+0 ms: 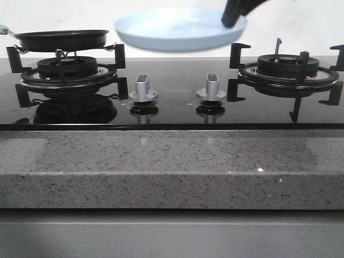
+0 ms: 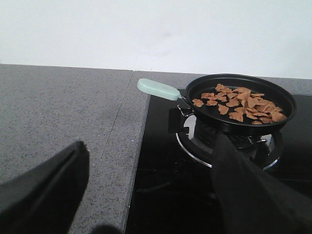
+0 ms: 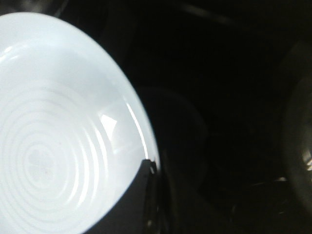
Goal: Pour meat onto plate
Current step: 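Lift the plate with the right gripper and raise it above the stove, then grasp the pale green handle of the black frying pan with the left gripper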
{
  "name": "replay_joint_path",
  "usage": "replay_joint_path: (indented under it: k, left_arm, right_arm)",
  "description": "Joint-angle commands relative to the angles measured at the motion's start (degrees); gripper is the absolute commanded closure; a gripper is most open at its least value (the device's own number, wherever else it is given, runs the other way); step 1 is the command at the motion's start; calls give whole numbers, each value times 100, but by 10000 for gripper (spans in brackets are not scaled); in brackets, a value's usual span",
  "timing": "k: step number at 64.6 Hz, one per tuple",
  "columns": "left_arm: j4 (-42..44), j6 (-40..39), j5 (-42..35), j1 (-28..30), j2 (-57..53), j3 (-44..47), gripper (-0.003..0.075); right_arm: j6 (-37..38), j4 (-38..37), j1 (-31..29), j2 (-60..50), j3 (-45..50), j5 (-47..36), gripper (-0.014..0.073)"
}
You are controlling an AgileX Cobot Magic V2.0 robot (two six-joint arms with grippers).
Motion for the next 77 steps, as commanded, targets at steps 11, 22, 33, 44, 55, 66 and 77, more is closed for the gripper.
replay_joint_path:
  k: [11,22,33,44,55,66,77]
  left_arm:
    - [4,-56,-478,16,7,-199,209]
    - [4,-56,-478,16,7,-199,210]
    - [-105,-56,-478,16,7,-199,209]
    - [-1137,-56,-262,16,81,-283,207]
    - [-2671,-56,103,192,785,-928,206]
    - [-3564,-56,1253,794,1990,-2110,206]
    - [-4157,382,2451,1260,3224,-3238,206]
  right_arm:
    - [-539,630,56,-1511,1991,-1438,654]
    - [-539,630,63,-1845,2755,-2049,654]
    - [-539,742,63,-1855,2803,-2048,654]
    - [-539,767,63,-1855,2803,-1961,654]
    - [-539,767,63,-1855,2803,-1967,654]
    - [-539,767,63,-1855,2803,-1967,654]
    - [-539,767,63,-1855,2803,-1967,654]
